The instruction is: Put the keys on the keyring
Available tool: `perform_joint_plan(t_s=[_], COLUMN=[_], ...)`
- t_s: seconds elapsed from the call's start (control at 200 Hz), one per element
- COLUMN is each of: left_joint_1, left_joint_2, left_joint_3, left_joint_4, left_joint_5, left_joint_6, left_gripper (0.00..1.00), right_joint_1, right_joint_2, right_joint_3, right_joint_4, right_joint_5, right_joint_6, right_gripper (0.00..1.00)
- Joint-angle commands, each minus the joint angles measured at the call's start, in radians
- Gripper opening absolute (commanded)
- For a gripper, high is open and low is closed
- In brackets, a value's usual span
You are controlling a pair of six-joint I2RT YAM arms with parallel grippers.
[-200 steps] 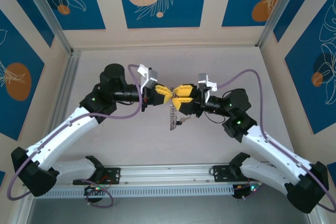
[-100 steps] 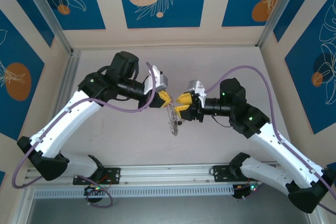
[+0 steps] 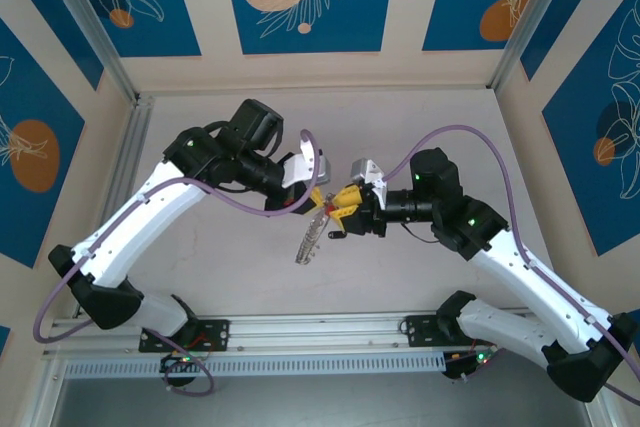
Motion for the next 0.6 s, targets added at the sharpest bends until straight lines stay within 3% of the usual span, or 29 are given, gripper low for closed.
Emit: perform_joint_plan(t_s=[0.0,0.595], left_joint_1=[-0.02,-0.046], left_joint_2=[0.011,0.021], left_joint_3=[0.045,0.043], left_joint_4=[-0.044,-0.036], left_joint_5=[-0.013,-0.034], left_joint_6=[0.033,0.027], left_gripper=[0.0,0.0], right_joint_1=[0.0,0.014], right_joint_2=[0.009,0.061], right_joint_3=[0.025,0.039], right_joint_4=[0.022,0.045], right_joint_5=[-0.031,-0.072], right_joint_6=[-0.007,-0.022], right_gripper=[0.34,0.24])
